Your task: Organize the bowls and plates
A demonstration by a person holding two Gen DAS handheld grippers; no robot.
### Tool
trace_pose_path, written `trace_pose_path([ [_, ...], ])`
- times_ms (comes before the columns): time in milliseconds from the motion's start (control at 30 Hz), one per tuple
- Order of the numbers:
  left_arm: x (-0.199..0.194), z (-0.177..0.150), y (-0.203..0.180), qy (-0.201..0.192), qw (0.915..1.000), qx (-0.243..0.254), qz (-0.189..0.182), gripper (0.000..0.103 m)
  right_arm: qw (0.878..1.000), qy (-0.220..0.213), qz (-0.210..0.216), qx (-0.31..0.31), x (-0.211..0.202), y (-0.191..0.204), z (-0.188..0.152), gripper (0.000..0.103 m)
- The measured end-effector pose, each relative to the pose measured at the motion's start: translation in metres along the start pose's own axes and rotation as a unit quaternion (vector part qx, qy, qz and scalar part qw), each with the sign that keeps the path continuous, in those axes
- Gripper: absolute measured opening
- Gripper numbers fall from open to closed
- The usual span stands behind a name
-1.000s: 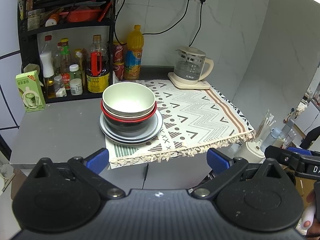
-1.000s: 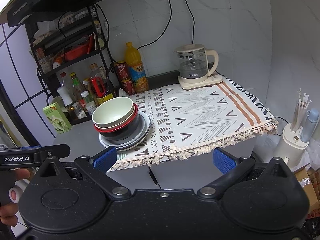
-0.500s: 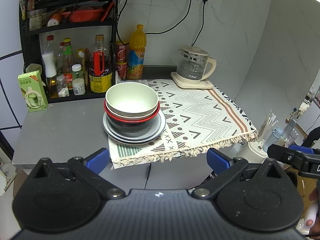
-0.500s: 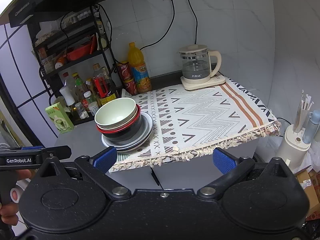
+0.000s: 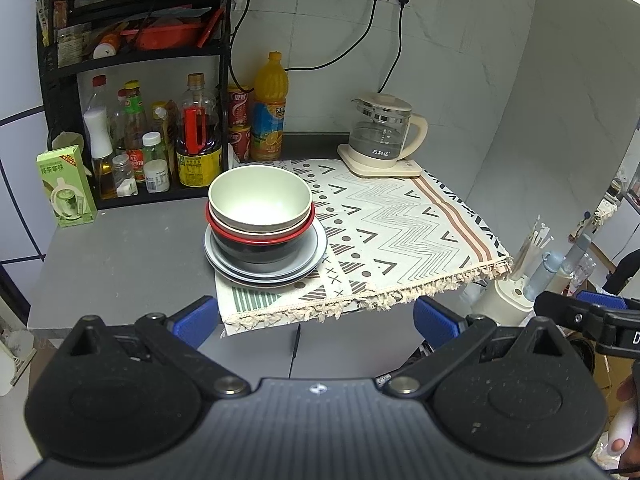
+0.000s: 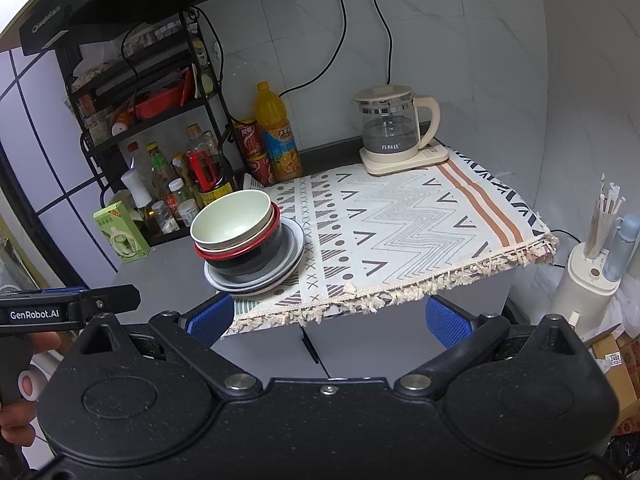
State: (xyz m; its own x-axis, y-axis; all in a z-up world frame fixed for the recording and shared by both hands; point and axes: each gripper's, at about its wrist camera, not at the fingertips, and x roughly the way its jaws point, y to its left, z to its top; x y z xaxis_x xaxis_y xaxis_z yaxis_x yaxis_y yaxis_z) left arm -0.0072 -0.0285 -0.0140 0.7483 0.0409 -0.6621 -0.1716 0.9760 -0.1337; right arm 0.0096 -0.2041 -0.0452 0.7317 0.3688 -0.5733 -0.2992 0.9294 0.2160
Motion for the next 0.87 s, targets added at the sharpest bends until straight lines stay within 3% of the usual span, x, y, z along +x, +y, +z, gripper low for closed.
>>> trace_pose_path([
  [867,0.000,0.004,0.011,0.001,0.9998,-0.015,0.015,0.102,1.000,0.027,0.001,0.008,0.022,0.007,-0.001,0.103],
])
